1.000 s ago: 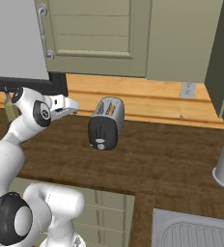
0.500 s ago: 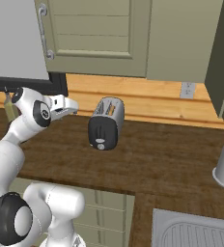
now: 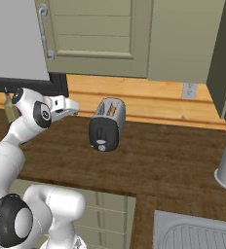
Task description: Start the toaster. Once the lever pops up, take the bread to the plate on the dining counter.
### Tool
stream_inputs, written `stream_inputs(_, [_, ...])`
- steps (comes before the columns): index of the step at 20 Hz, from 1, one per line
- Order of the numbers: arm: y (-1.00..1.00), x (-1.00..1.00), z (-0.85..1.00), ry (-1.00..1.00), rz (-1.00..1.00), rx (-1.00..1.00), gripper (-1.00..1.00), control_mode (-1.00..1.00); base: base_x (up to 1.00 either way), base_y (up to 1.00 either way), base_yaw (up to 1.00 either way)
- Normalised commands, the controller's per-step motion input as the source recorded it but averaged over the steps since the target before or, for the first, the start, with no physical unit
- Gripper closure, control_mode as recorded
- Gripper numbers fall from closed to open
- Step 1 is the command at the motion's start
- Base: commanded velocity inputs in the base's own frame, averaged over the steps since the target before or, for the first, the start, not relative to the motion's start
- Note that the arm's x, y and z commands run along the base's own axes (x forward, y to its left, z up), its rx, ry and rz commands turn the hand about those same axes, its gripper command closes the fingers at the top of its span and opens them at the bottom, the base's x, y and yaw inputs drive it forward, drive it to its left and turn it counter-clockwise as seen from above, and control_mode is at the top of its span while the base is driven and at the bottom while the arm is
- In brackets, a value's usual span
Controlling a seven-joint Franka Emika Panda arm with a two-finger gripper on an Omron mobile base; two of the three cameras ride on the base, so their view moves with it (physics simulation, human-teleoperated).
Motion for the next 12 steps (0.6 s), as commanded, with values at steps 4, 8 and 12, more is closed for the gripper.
stream_inputs(4, [0.00, 0.00, 0.00, 0.00, 0.00, 0.00, -1.00, -1.00, 0.00, 0.00, 0.00])
stream_inputs(8, [0.00, 0.00, 0.00, 0.00, 0.00, 0.00, -1.00, -1.00, 0.00, 0.00, 0.00])
stream_inputs(12, [0.00, 0.00, 0.00, 0.00, 0.00, 0.00, -1.00, -1.00, 0.00, 0.00, 0.00])
